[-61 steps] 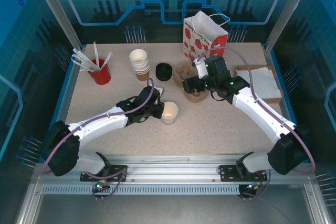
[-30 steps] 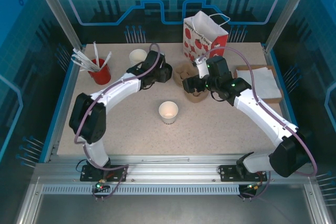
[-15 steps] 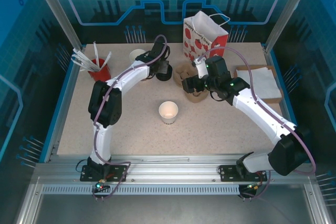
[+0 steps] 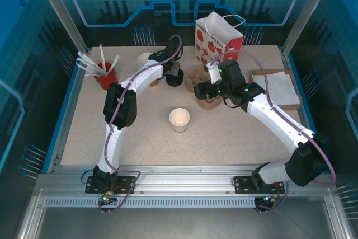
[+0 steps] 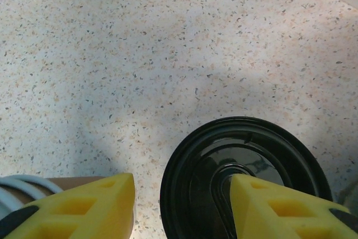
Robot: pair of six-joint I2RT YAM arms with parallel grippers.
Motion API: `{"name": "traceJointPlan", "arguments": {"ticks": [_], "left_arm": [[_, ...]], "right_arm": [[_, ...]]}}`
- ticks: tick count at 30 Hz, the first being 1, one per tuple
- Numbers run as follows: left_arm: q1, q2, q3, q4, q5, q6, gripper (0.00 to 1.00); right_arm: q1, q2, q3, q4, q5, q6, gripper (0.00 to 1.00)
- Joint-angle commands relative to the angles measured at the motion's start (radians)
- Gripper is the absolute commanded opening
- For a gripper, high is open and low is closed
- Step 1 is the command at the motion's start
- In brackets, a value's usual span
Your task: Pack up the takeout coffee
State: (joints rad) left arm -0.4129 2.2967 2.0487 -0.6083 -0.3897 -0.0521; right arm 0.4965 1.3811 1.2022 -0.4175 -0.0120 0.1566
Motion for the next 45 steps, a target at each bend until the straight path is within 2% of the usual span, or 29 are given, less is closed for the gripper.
{"name": "traceJointPlan", "arguments": {"ticks": [1,13,24,40,45], "left_arm": [[0.010,0.036,0.062,-0.052,-0.021,0.036,0.49],[0.030,0.097,0.145,-0.107,-0.017,0.055,0.48],[0.036,0.119,0.178,-0.150,0.032,0.052,0.48],[0.036,0.139,0.211,-0.179,0.066,0.051,0.28],[0.036,0.141,0.215,-0.182,0.066,0.048,0.27]], "right_arm": [[0.002,0.006,-0.003,0.023,-0.020,0.000,0.84],[0.002,0.019,0.003,0.022,-0.026,-0.001,0.84],[0.002,0.041,0.015,0.025,-0.039,0.000,0.84],[0.001,0.039,0.004,0.029,-0.037,0.000,0.84],[0.002,0.036,-0.001,0.031,-0.036,0.001,0.84]]}}
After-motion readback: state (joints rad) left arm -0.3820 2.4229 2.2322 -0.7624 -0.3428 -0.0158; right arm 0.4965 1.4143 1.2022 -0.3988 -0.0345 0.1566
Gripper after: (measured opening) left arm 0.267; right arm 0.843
